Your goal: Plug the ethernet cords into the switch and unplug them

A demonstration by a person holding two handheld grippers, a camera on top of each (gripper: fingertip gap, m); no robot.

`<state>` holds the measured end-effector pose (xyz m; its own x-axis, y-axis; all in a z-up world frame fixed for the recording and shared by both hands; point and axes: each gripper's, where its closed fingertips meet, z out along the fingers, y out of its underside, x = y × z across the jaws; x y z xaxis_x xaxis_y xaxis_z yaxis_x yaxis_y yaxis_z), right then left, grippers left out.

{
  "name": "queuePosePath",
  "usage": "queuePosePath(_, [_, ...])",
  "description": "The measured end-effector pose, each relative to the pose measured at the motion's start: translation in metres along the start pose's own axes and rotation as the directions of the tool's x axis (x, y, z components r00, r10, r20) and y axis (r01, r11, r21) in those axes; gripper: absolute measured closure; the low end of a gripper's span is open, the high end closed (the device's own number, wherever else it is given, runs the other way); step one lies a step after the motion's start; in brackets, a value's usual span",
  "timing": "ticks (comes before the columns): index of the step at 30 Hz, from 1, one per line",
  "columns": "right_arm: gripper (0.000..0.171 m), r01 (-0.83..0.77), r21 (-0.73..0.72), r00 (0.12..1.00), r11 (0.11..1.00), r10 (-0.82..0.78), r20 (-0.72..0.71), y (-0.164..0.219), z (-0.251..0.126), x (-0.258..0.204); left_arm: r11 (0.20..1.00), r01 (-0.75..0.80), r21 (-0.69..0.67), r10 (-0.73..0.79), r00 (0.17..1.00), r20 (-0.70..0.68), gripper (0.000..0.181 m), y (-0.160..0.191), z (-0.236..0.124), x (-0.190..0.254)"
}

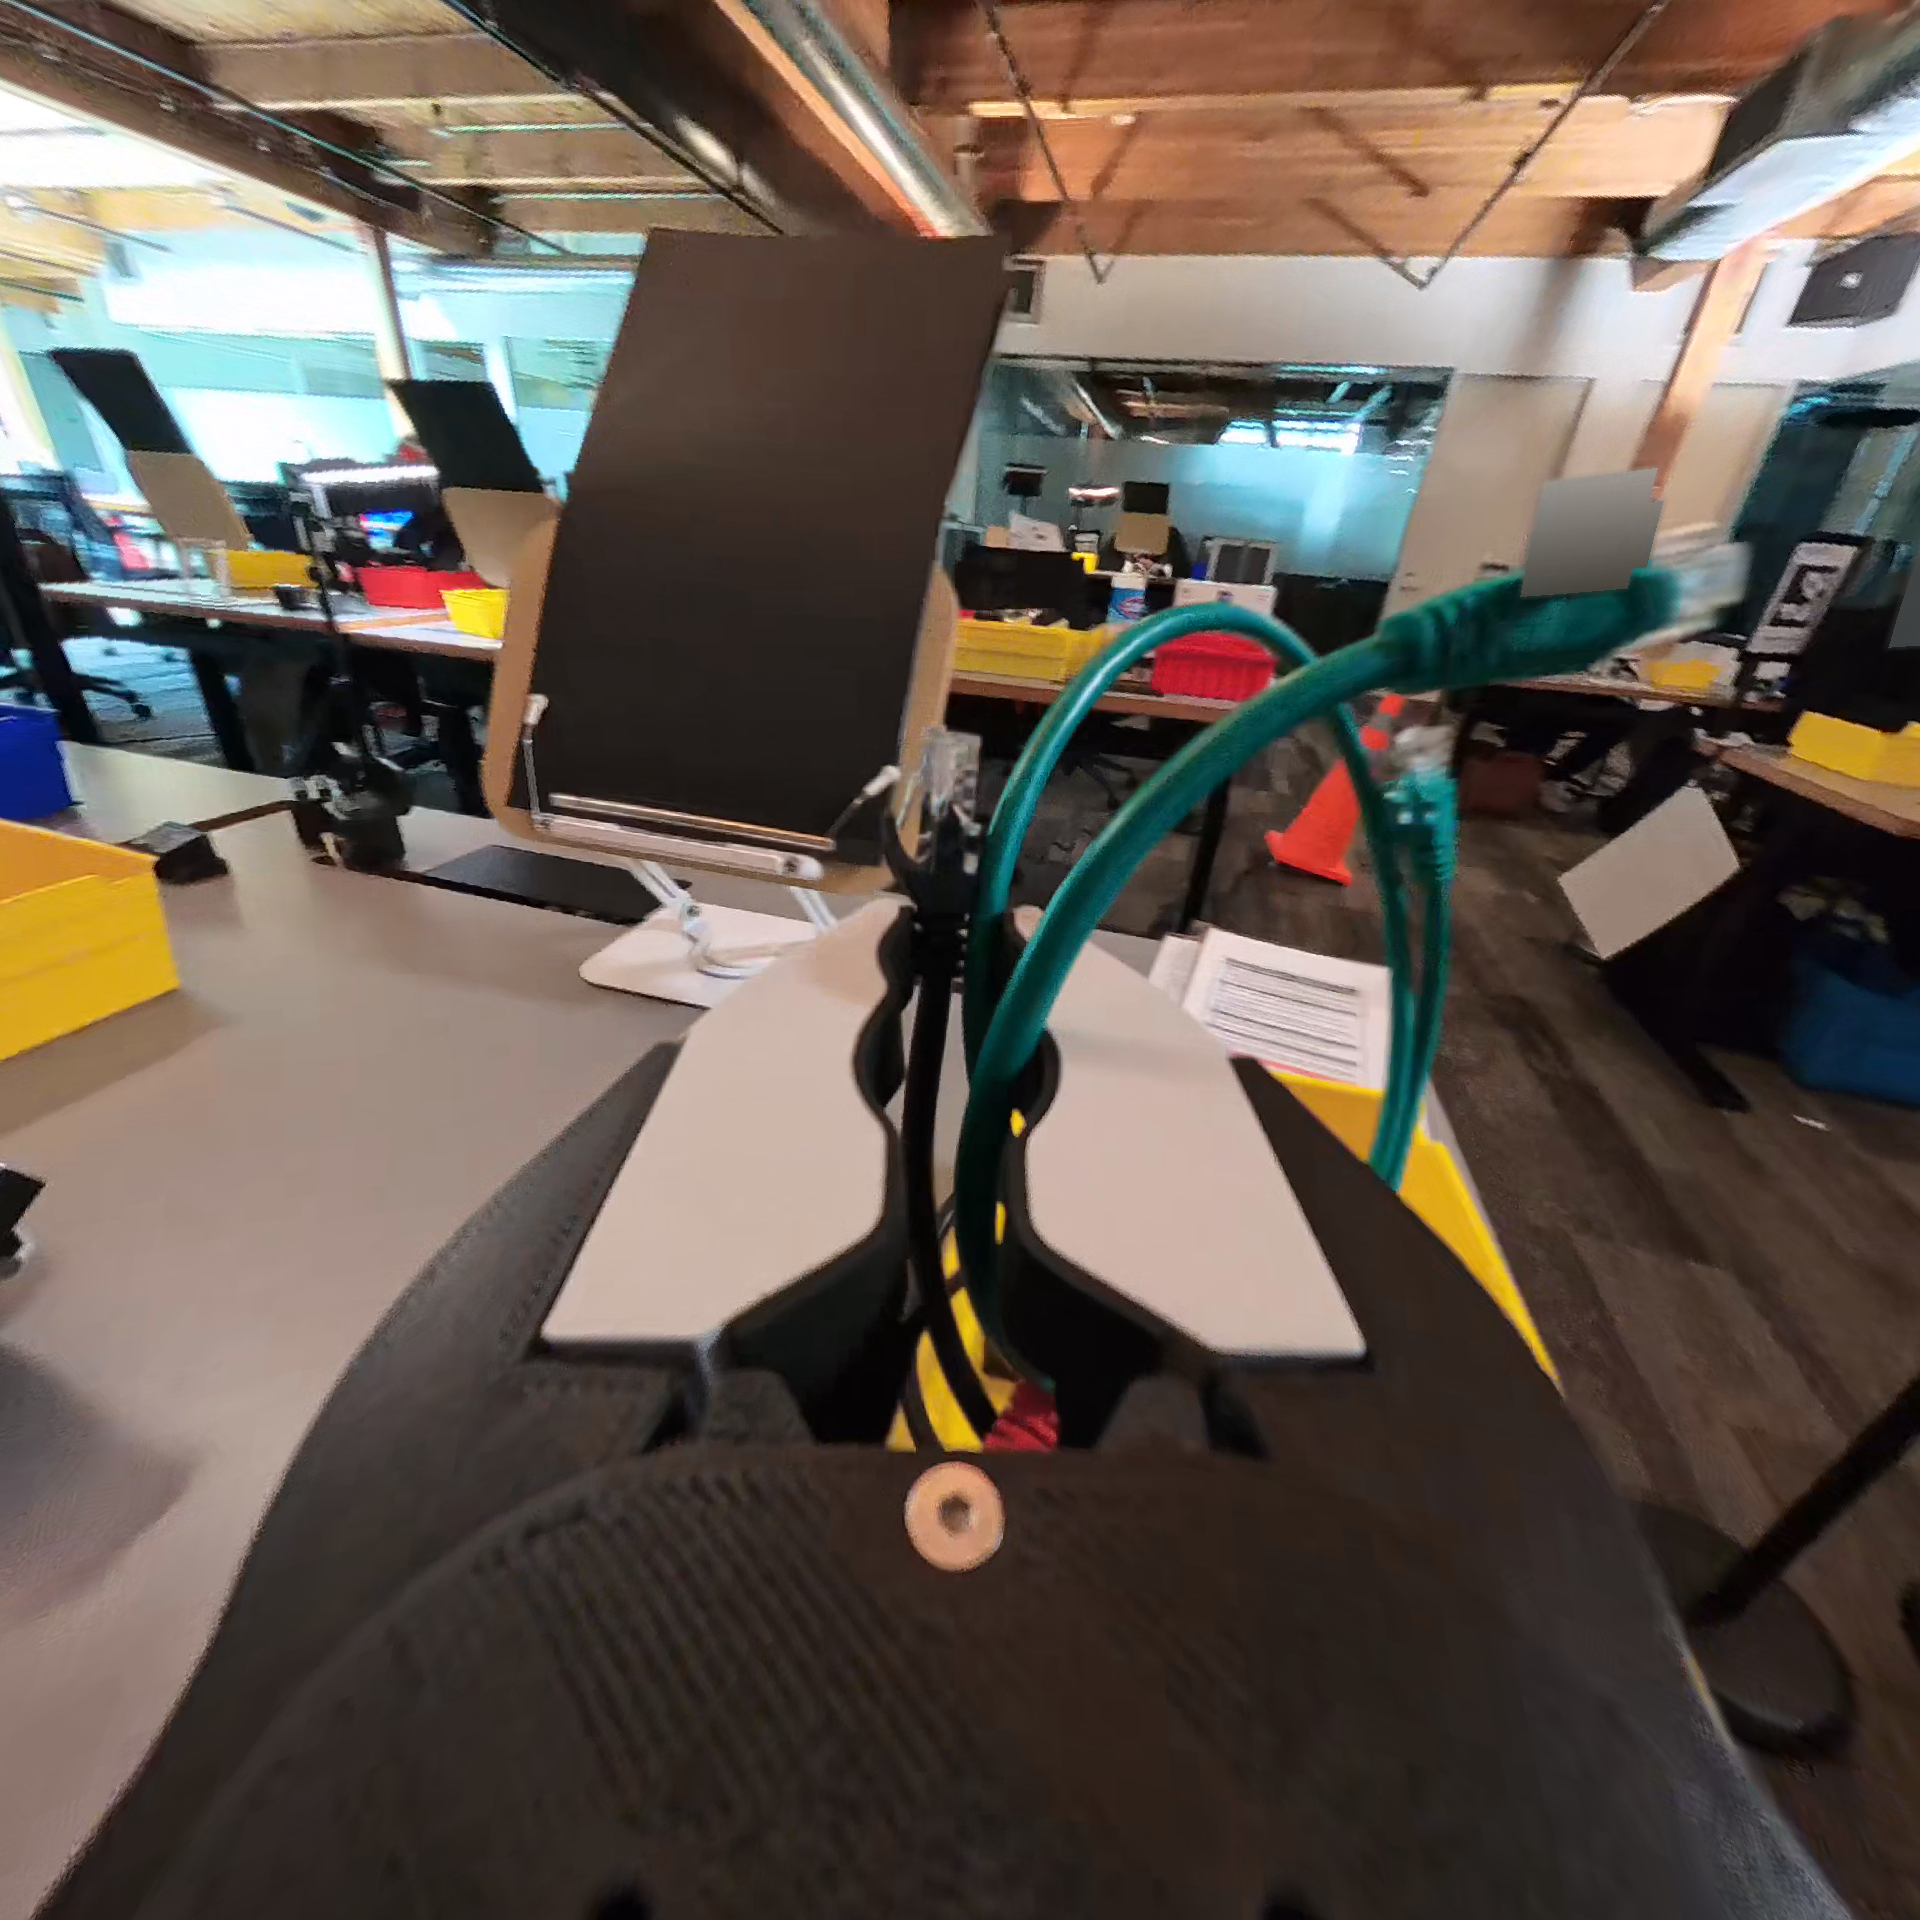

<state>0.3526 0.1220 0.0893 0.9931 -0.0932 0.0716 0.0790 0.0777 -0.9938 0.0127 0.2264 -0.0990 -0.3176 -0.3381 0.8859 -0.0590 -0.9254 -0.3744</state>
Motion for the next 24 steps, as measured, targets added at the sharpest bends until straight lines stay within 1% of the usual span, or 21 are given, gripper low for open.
queuePosePath(3, [0.156, 0.038, -0.055, 0.997, 0.998, -0.042, -0.07, 0.021, -0.001, 0.025, 1.0, 0.0, -0.007, 0.0, 1.0, 0.006, 0.155, 0.002, 0.002, -0.002])
queuePosePath(6, [0.156, 0.035, -0.088, 0.998, 0.996, -0.039, -0.049, 0.045, 0.011, 0.031, 1.0, 0.001, -0.007, -0.001, 1.0, 0.011, 0.155, 0.002, 0.003, -0.003])
queuePosePath(8, [0.156, 0.029, -0.098, 0.999, 0.995, -0.033, -0.032, 0.054, 0.021, 0.032, 1.0, -0.003, -0.008, 0.003, 1.0, 0.016, 0.156, 0.003, 0.003, -0.004])
queuePosePath(11, [0.156, 0.073, -0.096, 0.997, 0.993, -0.074, -0.011, 0.049, 0.036, 0.029, 1.0, -0.006, -0.003, 0.006, 1.0, 0.02, 0.156, 0.002, 0.003, -0.004])
queuePosePath(14, [0.156, 0.129, -0.062, 0.992, 0.99, -0.128, 0.025, 0.04, 0.05, 0.021, 1.0, -0.003, 0.003, 0.003, 1.0, 0.024, 0.156, 0.001, 0.003, -0.005])
queuePosePath(17, [0.156, 0.126, -0.064, 0.991, 0.99, -0.122, 0.054, 0.045, 0.063, 0.016, 1.0, -0.005, 0.004, 0.005, 1.0, 0.027, 0.156, 0.001, 0.003, -0.006])
queuePosePath(19, [0.155, 0.053, -0.118, 0.997, 0.992, -0.047, 0.055, 0.065, 0.073, 0.018, 1.0, -0.008, 0.003, 0.008, 1.0, 0.03, 0.156, 0.001, 0.003, -0.006])
queuePosePath(20, [0.154, -0.009, -0.172, 0.999, 0.985, 0.018, 0.048, 0.081, 0.077, 0.02, 1.0, -0.008, 0.002, 0.008, 0.999, 0.031, 0.156, 0.001, 0.003, -0.006])
queuePosePath(22, [0.149, -0.139, -0.305, 0.986, 0.942, 0.162, 0.05, 0.113, 0.081, 0.021, 1.0, -0.007, 0.002, 0.007, 1.0, 0.031, 0.156, 0.002, 0.003, -0.006])
queuePosePath(23, [0.142, -0.199, -0.35, 0.972, 0.915, 0.23, 0.049, 0.123, 0.081, 0.021, 1.0, -0.004, 0.002, 0.004, 1.0, 0.03, 0.156, 0.002, 0.003, -0.006])
queuePosePath(24, [0.131, -0.256, -0.362, 0.954, 0.896, 0.296, 0.057, 0.125, 0.08, 0.02, 1.0, -0.003, 0.003, 0.003, 1.0, 0.028, 0.156, 0.002, 0.003, -0.006])
